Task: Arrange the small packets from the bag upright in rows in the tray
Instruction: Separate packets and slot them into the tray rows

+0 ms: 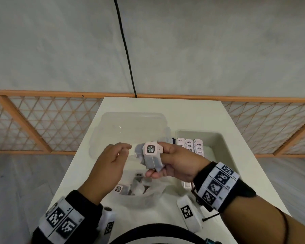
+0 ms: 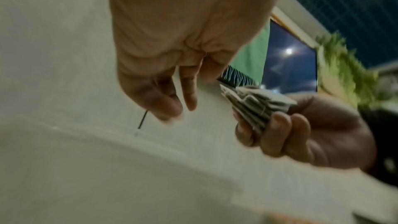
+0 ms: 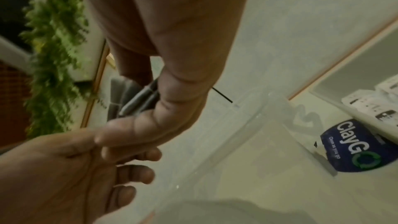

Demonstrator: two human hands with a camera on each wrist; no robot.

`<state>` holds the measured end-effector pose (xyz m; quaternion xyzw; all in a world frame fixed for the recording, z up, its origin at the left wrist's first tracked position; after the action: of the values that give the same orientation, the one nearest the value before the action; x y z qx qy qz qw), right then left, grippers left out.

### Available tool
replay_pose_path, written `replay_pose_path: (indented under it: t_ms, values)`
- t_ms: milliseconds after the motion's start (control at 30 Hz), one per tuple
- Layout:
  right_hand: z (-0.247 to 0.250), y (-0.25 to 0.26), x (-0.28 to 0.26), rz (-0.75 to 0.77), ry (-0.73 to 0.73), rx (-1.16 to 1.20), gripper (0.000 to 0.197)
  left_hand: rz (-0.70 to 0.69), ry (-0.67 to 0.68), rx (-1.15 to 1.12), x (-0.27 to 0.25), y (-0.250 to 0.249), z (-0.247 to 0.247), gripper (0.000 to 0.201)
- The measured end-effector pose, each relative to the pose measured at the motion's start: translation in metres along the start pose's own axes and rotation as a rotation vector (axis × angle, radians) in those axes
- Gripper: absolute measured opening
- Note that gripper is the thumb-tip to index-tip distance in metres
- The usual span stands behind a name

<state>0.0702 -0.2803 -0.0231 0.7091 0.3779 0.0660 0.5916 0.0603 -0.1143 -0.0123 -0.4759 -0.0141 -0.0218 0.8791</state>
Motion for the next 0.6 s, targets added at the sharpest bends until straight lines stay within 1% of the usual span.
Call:
replay_pose_path:
  t_ms: [33,67,100,133,167,200,233,300,367,400,433,467,533,600]
  values:
    - [0.003,0.005,-0.005,0.016,-0.006,0.059,0.028,0.084,0.073,-0.264,0.003,-0.009,-0.007,0.021]
    - [0.006,0.009,-0.01,0.029,-0.012,0.094,0.026,0.162,0.201,-0.491,0.005,-0.016,-0.02,0.034]
    - [0.009,0.011,-0.013,0.038,-0.018,0.105,0.025,0.211,0.343,-0.631,0.006,-0.024,-0.032,0.042]
    - [0.01,0.013,-0.017,0.043,-0.027,0.098,0.024,0.217,0.469,-0.7,0.007,-0.033,-0.042,0.043]
    - [0.014,0.014,-0.019,0.047,-0.055,0.071,0.022,0.201,0.56,-0.738,0.007,-0.042,-0.051,0.04]
    - [0.018,0.014,-0.021,0.048,-0.101,0.037,0.021,0.184,0.6,-0.752,0.008,-0.048,-0.059,0.035]
    - [0.024,0.015,-0.023,0.049,-0.157,0.006,0.02,0.177,0.6,-0.751,0.01,-0.051,-0.066,0.033]
    - [0.036,0.016,-0.029,0.046,-0.257,0.02,0.029,0.176,0.553,-0.743,0.016,-0.053,-0.077,0.031]
    - [0.041,0.019,-0.036,0.065,-0.279,0.069,0.04,0.16,0.527,-0.744,0.021,-0.055,-0.087,0.028]
    - [0.043,0.021,-0.04,0.088,-0.286,0.053,0.037,0.15,0.519,-0.743,0.024,-0.057,-0.091,0.027]
    - [0.047,0.024,-0.043,0.116,-0.322,0.005,0.028,0.142,0.512,-0.738,0.025,-0.058,-0.095,0.028]
    - [0.053,0.025,-0.048,0.132,-0.389,-0.041,0.024,0.132,0.501,-0.732,0.027,-0.06,-0.099,0.029]
    - [0.066,0.025,-0.054,0.166,-0.52,-0.14,0.035,0.121,0.472,-0.73,0.032,-0.063,-0.105,0.027]
    - [0.073,0.029,-0.057,0.231,-0.578,-0.186,0.027,0.127,0.442,-0.75,0.037,-0.064,-0.109,0.029]
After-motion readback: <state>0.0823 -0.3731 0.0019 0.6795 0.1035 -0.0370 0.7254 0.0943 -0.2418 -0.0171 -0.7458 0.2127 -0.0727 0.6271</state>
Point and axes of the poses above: each hand's wrist, its own x-axis towards the middle knuckle, its own z-axis out of the back of the hand, y = z × x, the point moved 6 cm from there along x, towards the middle knuckle, and after that the axes turned 4 degrees about -z, right-handed, at the moved point
